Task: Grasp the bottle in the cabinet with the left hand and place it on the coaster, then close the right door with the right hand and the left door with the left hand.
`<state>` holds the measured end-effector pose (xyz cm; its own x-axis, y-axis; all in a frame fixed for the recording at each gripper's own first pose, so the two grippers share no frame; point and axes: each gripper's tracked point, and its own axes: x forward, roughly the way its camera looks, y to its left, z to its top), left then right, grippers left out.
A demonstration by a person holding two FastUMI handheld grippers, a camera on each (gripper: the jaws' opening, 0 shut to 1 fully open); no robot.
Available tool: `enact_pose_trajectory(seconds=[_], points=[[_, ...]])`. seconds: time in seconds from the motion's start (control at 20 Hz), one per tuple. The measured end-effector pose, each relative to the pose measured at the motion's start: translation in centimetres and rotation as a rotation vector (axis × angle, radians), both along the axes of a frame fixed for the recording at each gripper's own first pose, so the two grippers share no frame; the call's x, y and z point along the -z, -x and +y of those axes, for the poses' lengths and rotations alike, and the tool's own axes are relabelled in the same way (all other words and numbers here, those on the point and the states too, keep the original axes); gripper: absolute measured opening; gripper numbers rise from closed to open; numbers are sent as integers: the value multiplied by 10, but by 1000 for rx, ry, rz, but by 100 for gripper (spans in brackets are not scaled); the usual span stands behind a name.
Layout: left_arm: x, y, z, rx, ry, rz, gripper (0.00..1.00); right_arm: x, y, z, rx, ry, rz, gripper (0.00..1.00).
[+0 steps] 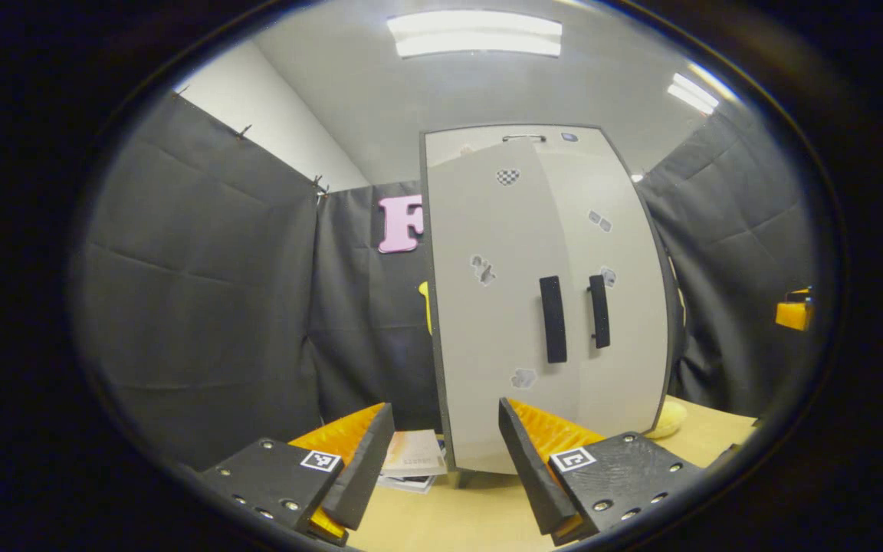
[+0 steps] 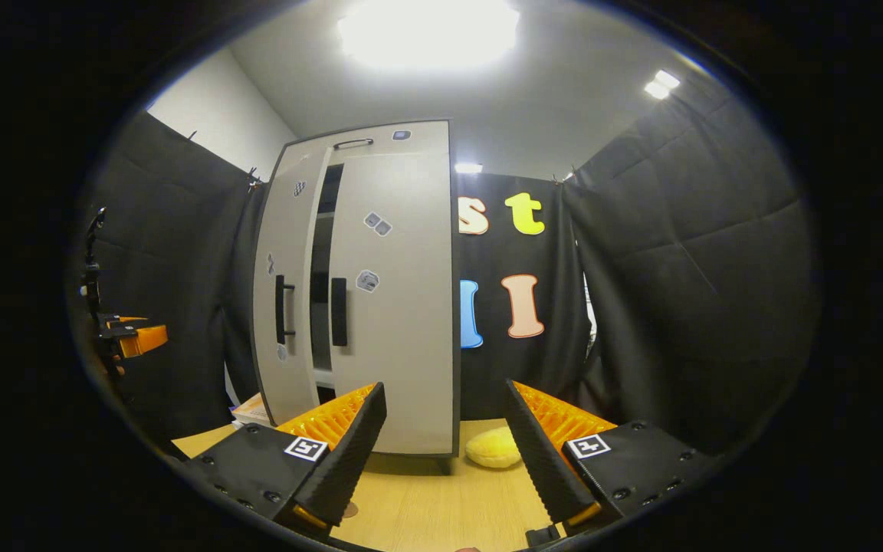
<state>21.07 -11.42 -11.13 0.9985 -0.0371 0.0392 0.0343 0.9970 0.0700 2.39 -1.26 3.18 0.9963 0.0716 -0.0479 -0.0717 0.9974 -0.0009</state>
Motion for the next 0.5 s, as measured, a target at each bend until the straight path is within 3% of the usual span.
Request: enact_pose_trajectory(seconds=[0.15,0.3,0.45,0.5], points=[[1,4,5,-12,4,-7,87,-8,15,18,-14,-5,-15,98],[-2,22,15,-31,-7,-17,83,-10,28,30,-31,13,-17,98],[7,33,33,-47,-15,-10,87,-9,40,39,-35,16,-20,98],[10,38,35,-49,-20,-4,83,-9,43,42,-37,10,-18,98]])
